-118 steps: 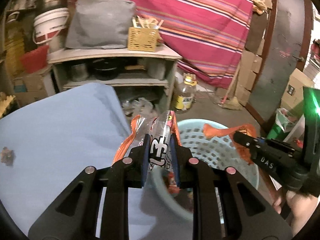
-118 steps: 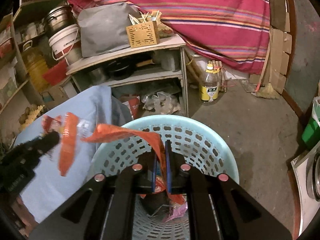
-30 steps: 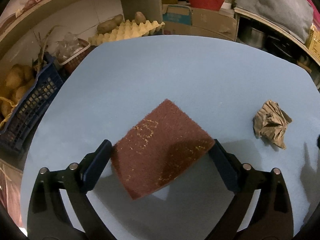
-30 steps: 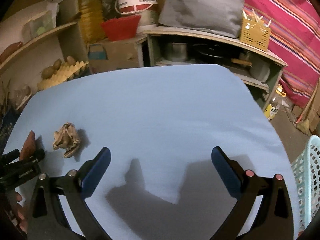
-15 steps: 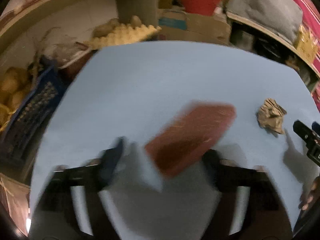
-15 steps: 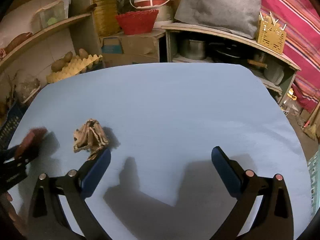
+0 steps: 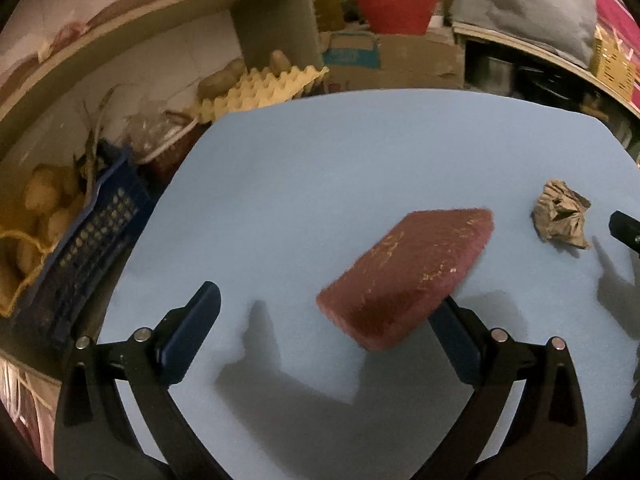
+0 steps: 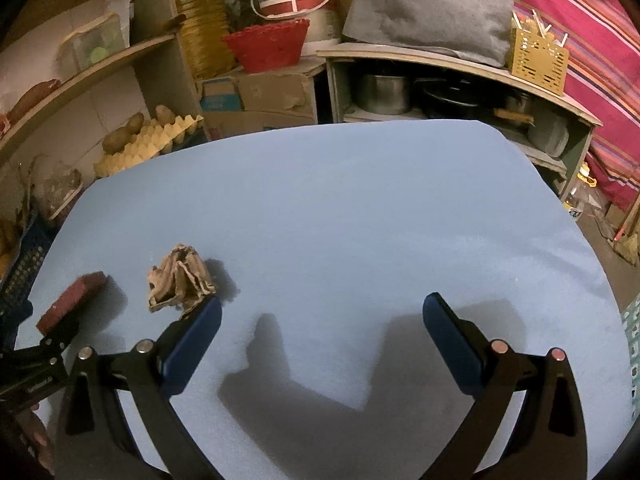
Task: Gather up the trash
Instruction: 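Grasp the dark red scouring pad with the left tool while the right tool grasps the brown crumpled paper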
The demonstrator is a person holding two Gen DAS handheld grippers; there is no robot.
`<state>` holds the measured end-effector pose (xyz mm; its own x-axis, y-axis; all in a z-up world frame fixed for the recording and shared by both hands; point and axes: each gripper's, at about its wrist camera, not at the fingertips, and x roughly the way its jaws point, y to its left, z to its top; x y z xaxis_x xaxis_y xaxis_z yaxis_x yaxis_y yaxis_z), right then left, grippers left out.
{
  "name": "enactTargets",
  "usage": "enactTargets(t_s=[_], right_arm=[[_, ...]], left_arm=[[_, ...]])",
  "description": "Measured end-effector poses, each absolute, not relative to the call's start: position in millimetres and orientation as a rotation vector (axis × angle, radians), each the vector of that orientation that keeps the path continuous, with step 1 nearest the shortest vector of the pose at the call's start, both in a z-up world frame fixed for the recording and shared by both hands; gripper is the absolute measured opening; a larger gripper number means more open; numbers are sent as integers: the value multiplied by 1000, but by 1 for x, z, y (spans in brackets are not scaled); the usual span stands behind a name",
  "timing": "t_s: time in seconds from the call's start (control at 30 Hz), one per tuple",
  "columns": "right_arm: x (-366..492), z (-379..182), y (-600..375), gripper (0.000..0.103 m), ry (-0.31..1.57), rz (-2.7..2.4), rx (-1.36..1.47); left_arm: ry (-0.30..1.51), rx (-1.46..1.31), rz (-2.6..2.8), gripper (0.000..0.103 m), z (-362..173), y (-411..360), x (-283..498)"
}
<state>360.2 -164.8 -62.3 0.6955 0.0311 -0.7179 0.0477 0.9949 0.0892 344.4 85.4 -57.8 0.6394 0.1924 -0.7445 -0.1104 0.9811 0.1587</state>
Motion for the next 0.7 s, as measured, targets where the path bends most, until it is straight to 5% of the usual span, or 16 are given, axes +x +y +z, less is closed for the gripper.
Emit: enactTargets(t_s=[0.13,0.23,0.37,0.7], right_arm=[[360,-63,-162,98,806,-2,96],[360,-64,-163,98,807,-1,100],[359,-65,-163,98,810,-4,104],[351,-60,-144,98,800,44,74]], left_arm=[[804,110,116,95,-49,82,339],[781,98,66,82,-44,77,335],[810,83,4,39,-46,71,337],[797,14,22,14,-35,86,340]])
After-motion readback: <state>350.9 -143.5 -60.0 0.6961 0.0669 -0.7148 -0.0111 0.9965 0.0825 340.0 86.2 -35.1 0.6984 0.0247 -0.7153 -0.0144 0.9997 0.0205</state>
